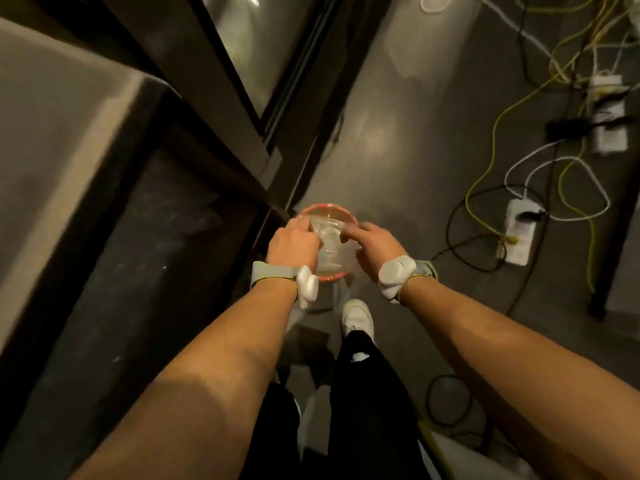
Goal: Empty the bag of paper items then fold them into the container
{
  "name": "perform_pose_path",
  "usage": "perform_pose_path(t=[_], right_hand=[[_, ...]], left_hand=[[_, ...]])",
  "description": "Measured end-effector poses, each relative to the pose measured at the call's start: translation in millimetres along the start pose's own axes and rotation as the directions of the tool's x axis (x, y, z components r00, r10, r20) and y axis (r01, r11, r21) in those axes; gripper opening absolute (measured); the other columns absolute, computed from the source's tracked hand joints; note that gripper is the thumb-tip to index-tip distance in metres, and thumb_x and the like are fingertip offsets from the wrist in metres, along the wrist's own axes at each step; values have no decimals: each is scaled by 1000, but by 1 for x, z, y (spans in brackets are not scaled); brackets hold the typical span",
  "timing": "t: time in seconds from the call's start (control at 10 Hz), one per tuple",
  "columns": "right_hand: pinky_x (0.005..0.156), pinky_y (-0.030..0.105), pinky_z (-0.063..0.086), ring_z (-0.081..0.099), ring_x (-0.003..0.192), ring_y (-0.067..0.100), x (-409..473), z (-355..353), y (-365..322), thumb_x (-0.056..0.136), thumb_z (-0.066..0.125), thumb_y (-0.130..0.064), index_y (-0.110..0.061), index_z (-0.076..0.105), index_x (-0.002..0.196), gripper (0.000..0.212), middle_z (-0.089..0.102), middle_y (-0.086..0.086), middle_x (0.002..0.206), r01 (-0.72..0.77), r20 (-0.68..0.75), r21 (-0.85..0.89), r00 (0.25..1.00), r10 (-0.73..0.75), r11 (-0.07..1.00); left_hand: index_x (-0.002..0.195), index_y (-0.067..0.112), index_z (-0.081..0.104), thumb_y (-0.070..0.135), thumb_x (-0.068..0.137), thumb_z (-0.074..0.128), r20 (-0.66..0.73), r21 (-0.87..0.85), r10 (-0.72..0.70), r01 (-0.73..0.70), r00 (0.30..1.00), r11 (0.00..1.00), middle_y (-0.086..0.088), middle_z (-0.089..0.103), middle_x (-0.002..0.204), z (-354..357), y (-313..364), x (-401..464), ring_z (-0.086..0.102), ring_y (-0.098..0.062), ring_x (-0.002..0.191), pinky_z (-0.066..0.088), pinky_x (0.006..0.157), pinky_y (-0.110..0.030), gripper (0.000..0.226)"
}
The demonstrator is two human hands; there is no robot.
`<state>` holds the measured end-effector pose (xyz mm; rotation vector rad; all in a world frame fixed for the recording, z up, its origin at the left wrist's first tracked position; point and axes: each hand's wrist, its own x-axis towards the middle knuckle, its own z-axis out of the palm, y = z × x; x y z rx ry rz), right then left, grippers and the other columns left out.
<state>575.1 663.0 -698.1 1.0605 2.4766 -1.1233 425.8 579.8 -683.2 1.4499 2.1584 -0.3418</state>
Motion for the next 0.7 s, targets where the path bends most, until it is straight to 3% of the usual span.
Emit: perform_pose_path(t=[0.1, 0.2, 0.3, 0.4, 0.5, 0.6, 0.7], right_hand=[[96, 32, 43, 50, 119, 30, 57, 59, 49, 92, 48, -8, -19, 60, 125, 36, 49, 10, 134, -7, 91, -79, 996, 14, 997], [100, 35, 42, 49, 124, 32, 118, 117, 96, 95, 48, -12, -17, 57, 131, 38, 48, 9, 138, -29, 188, -153, 981, 58, 988], [103, 39, 44, 50, 125, 30, 154, 160, 122, 96, 45, -16, -14, 57, 130, 36, 52, 9, 137, -82, 244, -159, 962, 119, 984], [101, 42, 47, 54, 122, 33, 182, 201, 145, 92, 51, -18, -12, 55, 130, 39, 54, 13, 134, -71, 311, -188, 942, 128, 980], [96, 41, 45, 54, 121, 36, 207, 238, 156, 96, 49, -14, -3, 56, 127, 33, 56, 19, 131, -148, 366, -229, 903, 226, 962], [95, 42, 45, 53, 121, 37, 217, 246, 159, 89, 59, -19, -6, 56, 127, 41, 55, 17, 132, -199, 380, -219, 884, 271, 955], [89, 54, 50, 52, 114, 40, 211, 227, 147, 57, 66, -38, -20, 53, 119, 65, 52, 10, 126, -196, 399, -270, 869, 295, 943]], left_hand=[[123, 11, 61, 20, 92, 48, 8, 41, -29, 29, 1000, 999, -10, 44, 135, 72, -8, 55, 46, -35, 117, 44, 90, -41, 35], [119, 21, 60, 22, 92, 48, 57, 100, 40, -45, 998, 994, -9, 45, 131, 150, -26, 116, 45, -33, 121, 46, 90, -43, 29], [134, 25, 48, 27, 93, 47, 181, 50, 70, -81, 981, 996, -3, 35, 150, 206, -46, 157, 39, -31, 133, 40, 104, -41, 41], [139, 26, 42, 29, 95, 42, 313, 5, 38, -42, 949, 999, 0, 33, 153, 246, -55, 189, 36, -27, 136, 34, 109, -39, 45], [140, 21, 40, 24, 96, 40, 457, 86, 110, -167, 883, 982, -2, 33, 153, 274, -57, 216, 32, -26, 139, 28, 113, -45, 44], [147, 22, 29, 28, 97, 41, 519, 77, 92, -154, 850, 985, -2, 22, 159, 273, -58, 234, 27, -27, 144, 24, 116, -45, 52], [143, 21, 37, 31, 93, 47, 455, 8, 51, -61, 889, 998, -7, 37, 150, 243, -48, 226, 41, -32, 134, 36, 111, -42, 51]])
